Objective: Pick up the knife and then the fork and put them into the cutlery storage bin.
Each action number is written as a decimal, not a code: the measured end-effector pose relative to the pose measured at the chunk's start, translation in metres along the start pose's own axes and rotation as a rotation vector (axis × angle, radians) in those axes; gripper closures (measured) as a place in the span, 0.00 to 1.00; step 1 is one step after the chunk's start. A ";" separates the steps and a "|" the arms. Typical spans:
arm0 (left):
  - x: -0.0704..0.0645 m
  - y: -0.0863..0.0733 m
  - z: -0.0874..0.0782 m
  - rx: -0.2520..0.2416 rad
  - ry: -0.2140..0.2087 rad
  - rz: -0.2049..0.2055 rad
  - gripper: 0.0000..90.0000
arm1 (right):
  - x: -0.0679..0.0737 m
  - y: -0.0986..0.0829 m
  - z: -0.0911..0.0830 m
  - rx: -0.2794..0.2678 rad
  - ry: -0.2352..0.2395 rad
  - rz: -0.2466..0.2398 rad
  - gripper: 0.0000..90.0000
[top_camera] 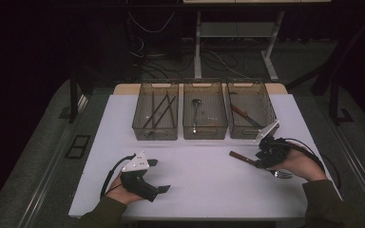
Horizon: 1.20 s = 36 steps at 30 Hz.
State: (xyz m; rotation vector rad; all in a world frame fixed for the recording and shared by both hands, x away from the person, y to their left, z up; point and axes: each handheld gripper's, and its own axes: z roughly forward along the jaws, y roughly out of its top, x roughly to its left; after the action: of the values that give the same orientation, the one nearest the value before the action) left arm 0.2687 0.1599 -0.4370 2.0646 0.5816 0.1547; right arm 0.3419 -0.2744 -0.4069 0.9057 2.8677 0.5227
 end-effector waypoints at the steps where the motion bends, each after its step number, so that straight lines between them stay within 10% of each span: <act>1: 0.000 0.000 0.000 0.002 -0.002 -0.002 0.00 | 0.000 0.001 0.002 0.013 0.001 -0.009 0.67; 24: 0.000 -0.001 0.002 0.004 -0.016 -0.008 0.00 | 0.000 0.026 0.023 0.210 0.010 -0.085 0.83; 36: 0.000 0.000 0.003 0.011 -0.021 0.002 0.00 | -0.003 0.025 0.023 0.203 0.012 -0.047 0.86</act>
State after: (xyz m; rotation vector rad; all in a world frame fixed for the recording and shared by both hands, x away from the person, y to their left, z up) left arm 0.2691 0.1580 -0.4387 2.0753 0.5687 0.1310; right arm 0.3622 -0.2496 -0.4197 0.8602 2.9855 0.2366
